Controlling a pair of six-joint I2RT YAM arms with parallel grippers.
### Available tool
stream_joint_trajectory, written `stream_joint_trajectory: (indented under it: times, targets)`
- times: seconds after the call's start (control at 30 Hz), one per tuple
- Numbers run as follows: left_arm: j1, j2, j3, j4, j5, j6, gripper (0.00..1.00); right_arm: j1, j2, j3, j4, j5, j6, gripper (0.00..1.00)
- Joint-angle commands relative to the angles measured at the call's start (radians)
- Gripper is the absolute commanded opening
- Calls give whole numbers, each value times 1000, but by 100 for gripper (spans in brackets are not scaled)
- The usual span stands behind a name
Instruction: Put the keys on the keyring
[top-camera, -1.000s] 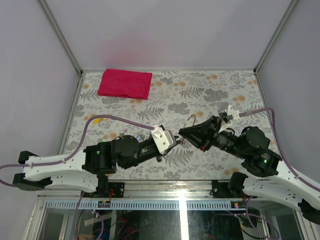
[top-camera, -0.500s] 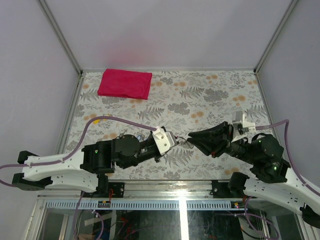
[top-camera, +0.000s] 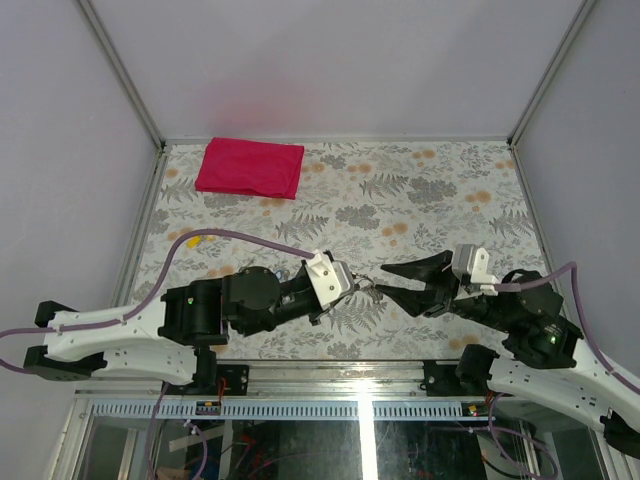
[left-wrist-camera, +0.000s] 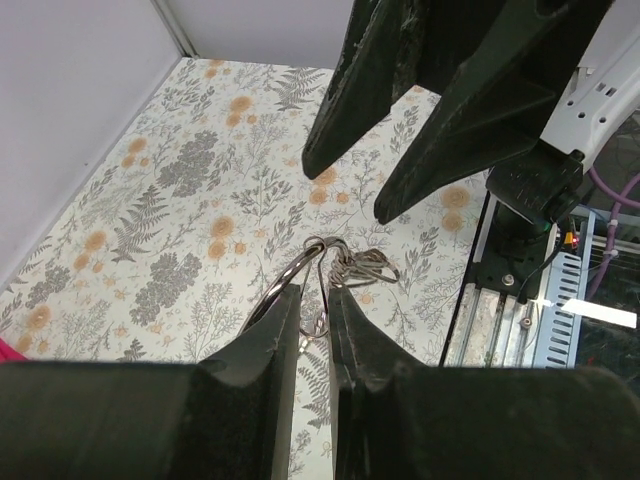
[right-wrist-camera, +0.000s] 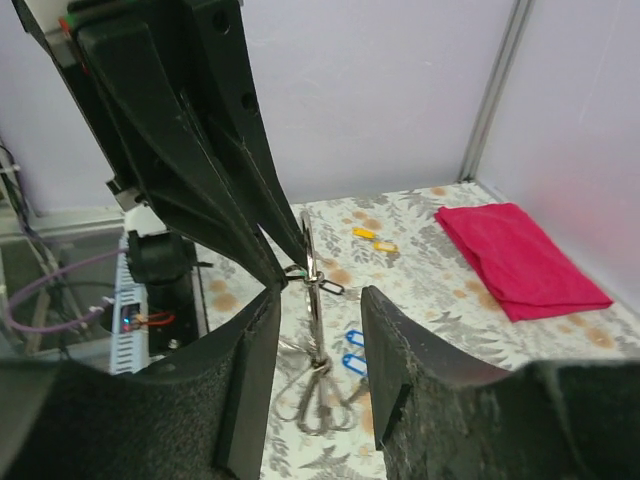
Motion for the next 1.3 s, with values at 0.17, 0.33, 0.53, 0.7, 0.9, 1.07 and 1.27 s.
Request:
stream_joint_trajectory:
  times: [0.17, 0.33, 0.53, 0.7, 0.9, 1.07, 1.27]
  targets:
    - [0, 19, 41, 7, 23, -39, 0, 1, 62, 53, -59, -108, -224, 48]
    - [0, 30, 47, 2, 32, -30, 0, 1, 90, 69, -85, -158, -227, 47]
    - [0, 43, 57, -15, 51, -11, 0, 2, 107, 87, -101, -190, -225, 41]
    - [0, 49, 62, -29, 58, -3, 0, 1, 108, 91, -102, -202, -220, 33]
    - [0, 48, 68, -39, 60, 7, 0, 1, 115, 96, -117, -218, -219, 25]
    - [1, 50, 76, -59, 70, 13, 0, 1, 114, 105, -134, -226, -222, 16]
    - [0, 49, 80, -67, 85, 15, 0, 1, 116, 112, -150, -243, -213, 1]
